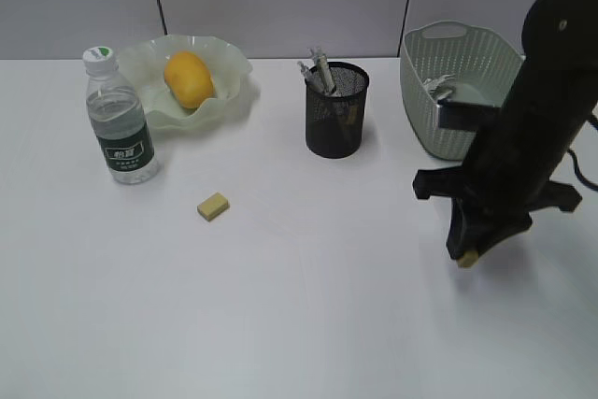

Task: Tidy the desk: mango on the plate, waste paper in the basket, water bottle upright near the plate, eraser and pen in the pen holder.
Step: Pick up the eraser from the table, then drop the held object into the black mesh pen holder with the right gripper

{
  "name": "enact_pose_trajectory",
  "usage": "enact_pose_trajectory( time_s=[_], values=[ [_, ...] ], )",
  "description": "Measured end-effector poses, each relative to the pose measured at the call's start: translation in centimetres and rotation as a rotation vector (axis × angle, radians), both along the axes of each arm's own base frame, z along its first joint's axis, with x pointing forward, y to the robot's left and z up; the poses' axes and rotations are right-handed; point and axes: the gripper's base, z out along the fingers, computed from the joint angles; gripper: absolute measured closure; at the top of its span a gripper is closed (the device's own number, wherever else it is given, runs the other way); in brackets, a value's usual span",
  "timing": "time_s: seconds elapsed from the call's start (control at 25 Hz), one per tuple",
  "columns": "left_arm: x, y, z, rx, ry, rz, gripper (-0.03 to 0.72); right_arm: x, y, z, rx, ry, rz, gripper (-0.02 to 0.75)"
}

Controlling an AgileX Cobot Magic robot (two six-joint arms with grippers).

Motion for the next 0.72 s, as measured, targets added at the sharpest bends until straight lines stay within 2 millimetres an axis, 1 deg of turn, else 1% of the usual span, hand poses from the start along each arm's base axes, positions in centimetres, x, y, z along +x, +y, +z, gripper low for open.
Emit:
enact_pose_trajectory(
  time_s=[0.08,0.16,0.32,0.44,0.56,0.64,0.72],
  values=[
    [0.0,0.0,0.0,0.001,0.000,0.001,0.141,0.6,0.3,1.8,0.028,-0.048,0.130,0.614],
    [0.0,0.0,0.0,0.002,0.000,0.001,0.141,1.3,0.6,4.1,0.053,-0.116,0.205,0.614],
    [0.0,0.0,0.0,0.002,-0.001,0.002,0.141,3.8,1.4,8.2,0.091,-0.312,0.250,0.614],
    [0.0,0.0,0.0,0.002,-0.001,0.002,0.141,5.9,2.0,10.6,0.114,-0.476,0.237,0.614],
    [0.0,0.0,0.0,0.002,-0.001,0.002,0.141,7.9,2.6,12.3,0.132,-0.625,0.215,0.614],
    [0.0,0.0,0.0,0.002,-0.001,0.002,0.141,9.1,2.9,12.6,0.140,-0.693,0.201,0.614],
    [0.0,0.0,0.0,0.002,-0.001,0.002,0.141,10.4,3.3,12.2,0.145,-0.729,0.189,0.614]
  ],
)
